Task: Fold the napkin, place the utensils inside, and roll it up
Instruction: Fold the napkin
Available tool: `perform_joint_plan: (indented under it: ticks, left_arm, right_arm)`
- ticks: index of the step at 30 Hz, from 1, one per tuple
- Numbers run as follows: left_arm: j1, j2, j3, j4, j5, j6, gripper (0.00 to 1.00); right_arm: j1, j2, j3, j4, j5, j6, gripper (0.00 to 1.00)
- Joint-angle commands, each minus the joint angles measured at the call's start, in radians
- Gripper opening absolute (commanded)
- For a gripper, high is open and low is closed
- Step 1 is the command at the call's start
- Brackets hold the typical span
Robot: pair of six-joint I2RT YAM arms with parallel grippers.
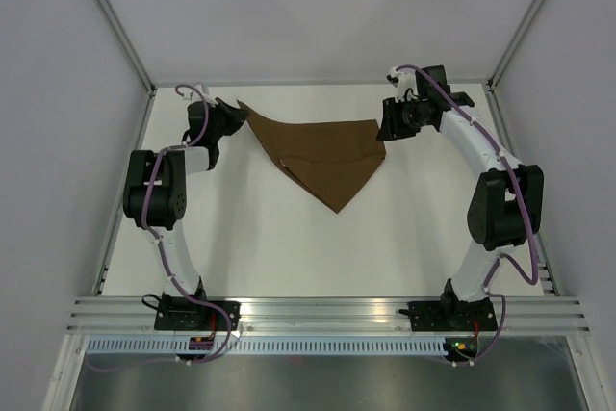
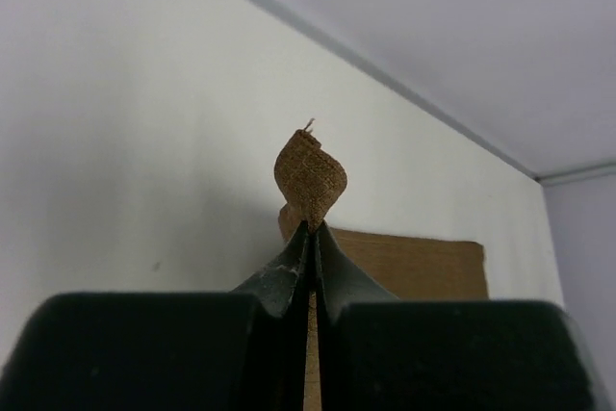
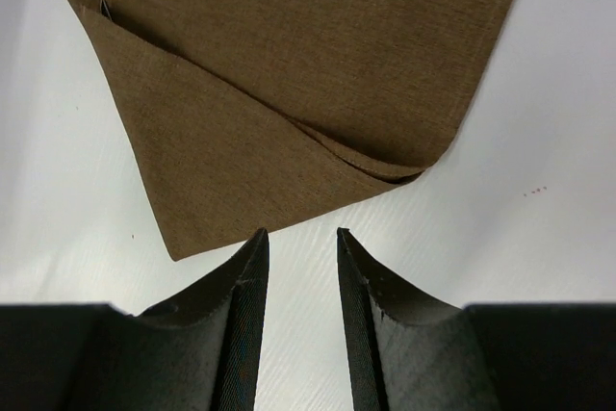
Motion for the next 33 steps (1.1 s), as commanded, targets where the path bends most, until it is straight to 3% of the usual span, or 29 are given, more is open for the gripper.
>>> perform_joint_plan:
  ticks: [1, 4, 13, 21, 33]
  left_arm:
    - [-0.005, -0.056, -0.016, 0.238, 0.198, 0.039, 0.06]
    - [-0.031, -0.039, -0.007, 0.333, 0.422, 0.024, 0.07]
    - [-0.205, -0.041, -0.059, 0.324, 0.634, 0.159, 0.08]
    - [-0.320, -0.074, -0.088, 0.119, 0.656, 0.379, 0.07]
    - [-0.426, -0.130, -0.114, -0.133, 0.568, 0.616, 0.06]
  right_arm:
    - [0.034, 0.023, 0.043, -0.024, 0.032, -0.015, 0.40]
    - [0.040, 0.034, 0.057, -0.030, 0.034, -0.018, 0.40]
    - [0.058, 0.030, 0.054, -0.036, 0.032, -0.021, 0.40]
    - [0.065, 0.035, 0.054, -0.036, 0.035, -0.024, 0.40]
    - [0.072, 0.047, 0.052, -0.036, 0.048, -0.027, 0.40]
